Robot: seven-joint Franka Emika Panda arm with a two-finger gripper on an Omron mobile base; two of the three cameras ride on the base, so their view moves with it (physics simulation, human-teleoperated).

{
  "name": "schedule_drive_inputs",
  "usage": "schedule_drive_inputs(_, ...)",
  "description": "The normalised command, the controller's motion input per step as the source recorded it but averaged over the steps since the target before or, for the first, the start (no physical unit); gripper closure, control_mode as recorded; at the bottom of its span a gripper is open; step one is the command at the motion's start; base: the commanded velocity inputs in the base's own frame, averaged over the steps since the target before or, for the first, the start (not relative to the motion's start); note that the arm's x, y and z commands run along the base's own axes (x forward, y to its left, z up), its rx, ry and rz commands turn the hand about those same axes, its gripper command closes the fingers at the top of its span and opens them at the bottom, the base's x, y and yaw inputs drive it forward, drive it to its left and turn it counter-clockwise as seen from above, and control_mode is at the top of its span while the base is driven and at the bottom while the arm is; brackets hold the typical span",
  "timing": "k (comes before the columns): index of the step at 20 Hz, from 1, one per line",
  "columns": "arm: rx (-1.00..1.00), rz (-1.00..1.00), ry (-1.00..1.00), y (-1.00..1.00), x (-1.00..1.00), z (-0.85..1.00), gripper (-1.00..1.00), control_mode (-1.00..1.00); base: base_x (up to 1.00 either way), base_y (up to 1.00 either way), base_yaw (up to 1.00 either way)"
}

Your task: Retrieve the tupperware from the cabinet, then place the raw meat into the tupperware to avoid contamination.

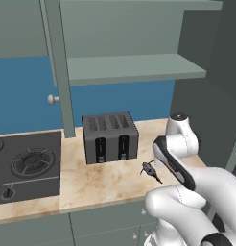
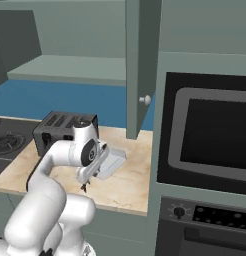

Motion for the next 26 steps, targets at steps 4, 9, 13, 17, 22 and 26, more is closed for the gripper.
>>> schedule_drive_inputs(4, 0.0, 0.11, 0.09, -0.19, 0.21, -0.29, 1.0, -1.0, 0.0, 0.0, 0.0)
schedule_drive_inputs(9, 0.0, 0.1, 0.04, -0.19, 0.14, -0.2, 1.0, -1.0, 0.0, 0.0, 0.0)
schedule_drive_inputs(13, 0.0, 0.08, 0.0, -0.17, 0.06, -0.13, 1.0, -1.0, 0.0, 0.0, 0.0)
schedule_drive_inputs(17, 0.0, 0.06, 0.0, -0.12, 0.0, -0.09, 1.0, -1.0, 0.0, 0.0, 0.0)
schedule_drive_inputs(22, 0.0, 0.04, 0.0, -0.06, 0.0, -0.14, 1.0, -1.0, 0.0, 0.0, 0.0)
schedule_drive_inputs(26, 0.0, 0.04, 0.0, -0.07, 0.0, -0.19, 1.0, -1.0, 0.0, 0.0, 0.0)
